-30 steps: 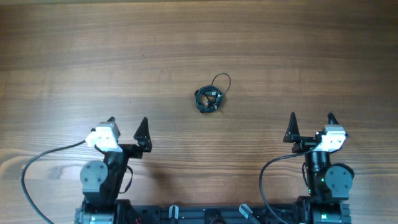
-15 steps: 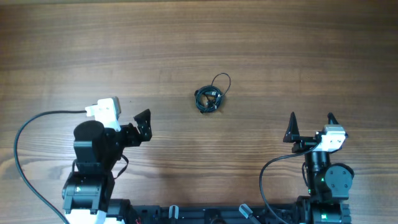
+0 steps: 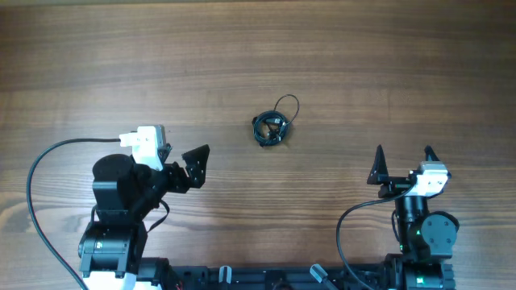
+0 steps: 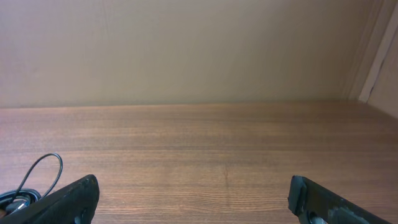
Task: Untangle cables
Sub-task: 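Reach the left gripper toward the coiled black cable bundle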
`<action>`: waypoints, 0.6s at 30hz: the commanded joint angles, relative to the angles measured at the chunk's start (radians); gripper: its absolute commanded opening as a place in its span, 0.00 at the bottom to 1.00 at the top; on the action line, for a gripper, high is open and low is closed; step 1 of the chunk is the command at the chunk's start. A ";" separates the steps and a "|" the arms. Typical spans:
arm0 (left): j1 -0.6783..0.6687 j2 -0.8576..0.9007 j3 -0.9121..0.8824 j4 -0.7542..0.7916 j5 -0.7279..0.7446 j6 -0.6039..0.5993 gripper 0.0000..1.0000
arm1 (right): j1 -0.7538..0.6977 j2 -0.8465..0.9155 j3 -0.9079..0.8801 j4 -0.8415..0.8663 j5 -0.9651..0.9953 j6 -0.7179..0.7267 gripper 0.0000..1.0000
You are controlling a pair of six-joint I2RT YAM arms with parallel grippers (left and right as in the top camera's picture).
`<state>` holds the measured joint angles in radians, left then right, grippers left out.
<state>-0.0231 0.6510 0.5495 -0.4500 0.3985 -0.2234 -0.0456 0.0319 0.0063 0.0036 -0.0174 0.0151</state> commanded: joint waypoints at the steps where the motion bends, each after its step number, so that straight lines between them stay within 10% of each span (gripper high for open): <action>1: 0.008 0.003 0.020 0.000 0.024 -0.025 1.00 | -0.004 0.004 -0.001 0.003 0.020 0.013 1.00; 18: 0.008 0.058 0.153 -0.106 -0.113 -0.148 0.93 | -0.004 0.004 -0.001 0.003 0.020 0.013 1.00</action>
<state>-0.0231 0.6846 0.6289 -0.5472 0.3111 -0.3286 -0.0456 0.0319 0.0063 0.0036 -0.0170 0.0151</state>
